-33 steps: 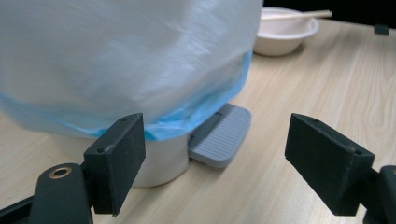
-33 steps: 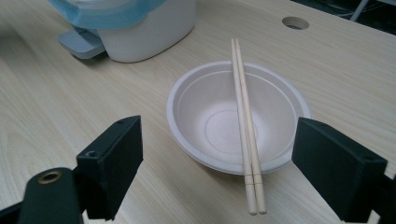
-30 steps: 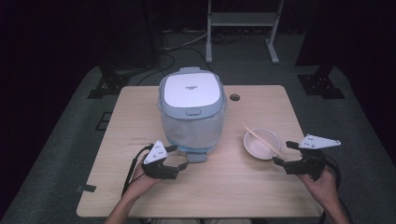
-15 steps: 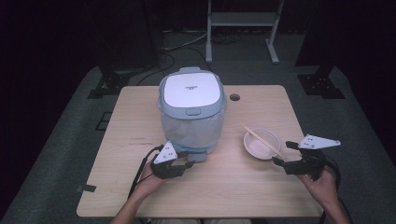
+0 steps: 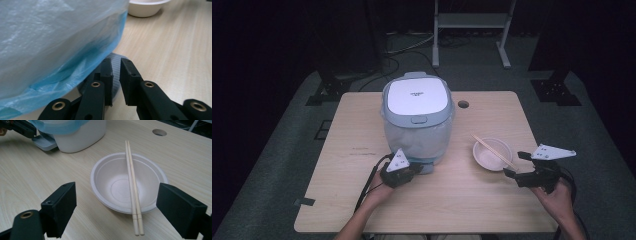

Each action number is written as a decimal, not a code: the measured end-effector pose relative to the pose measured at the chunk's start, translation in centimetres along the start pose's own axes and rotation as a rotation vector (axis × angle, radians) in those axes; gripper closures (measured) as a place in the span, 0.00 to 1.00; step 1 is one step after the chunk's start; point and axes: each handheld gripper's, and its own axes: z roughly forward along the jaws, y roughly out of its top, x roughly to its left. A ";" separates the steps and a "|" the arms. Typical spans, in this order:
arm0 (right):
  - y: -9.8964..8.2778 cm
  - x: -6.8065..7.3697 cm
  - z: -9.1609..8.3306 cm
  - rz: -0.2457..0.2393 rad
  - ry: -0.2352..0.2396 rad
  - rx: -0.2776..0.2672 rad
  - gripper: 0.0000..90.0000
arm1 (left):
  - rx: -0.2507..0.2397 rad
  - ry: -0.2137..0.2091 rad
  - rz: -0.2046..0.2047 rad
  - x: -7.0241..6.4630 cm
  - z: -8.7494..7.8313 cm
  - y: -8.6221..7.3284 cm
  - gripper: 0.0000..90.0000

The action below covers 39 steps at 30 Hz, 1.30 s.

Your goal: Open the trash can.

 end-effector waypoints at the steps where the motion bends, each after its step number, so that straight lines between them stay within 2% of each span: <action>1: 0.0 0.0 0.0 -0.001 0.000 0.000 0.17 | 0.006 0.007 -0.004 0.1 0.3 0.0 0.91; 13: 0.0 0.2 0.0 -0.007 0.001 -0.001 0.17 | 0.008 0.065 -0.038 0.4 1.5 0.1 0.92; 19: 0.0 0.2 0.1 -0.010 0.002 0.002 0.17 | 0.014 0.081 -0.027 0.1 2.1 0.1 0.92; 27: 0.1 0.2 0.1 -0.010 0.003 0.006 0.17 | 0.022 0.070 -0.052 0.3 2.2 0.1 0.94; 39: 0.5 0.3 0.3 -0.014 0.008 0.007 0.17 | 0.030 0.059 -0.045 0.2 2.3 0.0 0.98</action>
